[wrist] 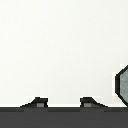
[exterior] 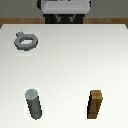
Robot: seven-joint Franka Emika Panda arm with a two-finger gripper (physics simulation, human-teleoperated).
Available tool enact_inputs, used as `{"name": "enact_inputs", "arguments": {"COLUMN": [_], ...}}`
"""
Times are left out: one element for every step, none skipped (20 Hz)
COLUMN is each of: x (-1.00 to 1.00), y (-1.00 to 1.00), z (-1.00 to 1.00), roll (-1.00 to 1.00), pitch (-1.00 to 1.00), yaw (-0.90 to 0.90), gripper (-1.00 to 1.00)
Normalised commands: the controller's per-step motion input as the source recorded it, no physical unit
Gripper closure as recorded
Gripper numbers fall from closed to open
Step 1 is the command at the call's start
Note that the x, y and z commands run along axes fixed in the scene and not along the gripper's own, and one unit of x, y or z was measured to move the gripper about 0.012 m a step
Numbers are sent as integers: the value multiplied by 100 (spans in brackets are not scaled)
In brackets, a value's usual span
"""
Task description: Put the loop with the handle onto the peg.
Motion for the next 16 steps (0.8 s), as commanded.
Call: {"name": "enact_inputs", "arguments": {"x": [0, 0, 0, 0, 0, 0, 0, 0, 0, 0, 0, 0, 0, 0, 0, 0], "y": [0, 0, 0, 0, 0, -100, 0, -100, -100, -100, -100, -100, -100, -100, -100, -100], "z": [0, 0, 0, 0, 0, 0, 0, 0, 0, 0, 0, 0, 0, 0, 0, 0], "roll": [0, 0, 0, 0, 0, 0, 0, 0, 0, 0, 0, 0, 0, 0, 0, 0], "pitch": [0, 0, 0, 0, 0, 0, 0, 0, 0, 0, 0, 0, 0, 0, 0, 0], "yaw": [0, 0, 0, 0, 0, 0, 0, 0, 0, 0, 0, 0, 0, 0, 0, 0], "gripper": [-100, -100, -100, -100, -100, -100, -100, -100, -100, -100, -100, -100, -100, -100, -100, -100]}}
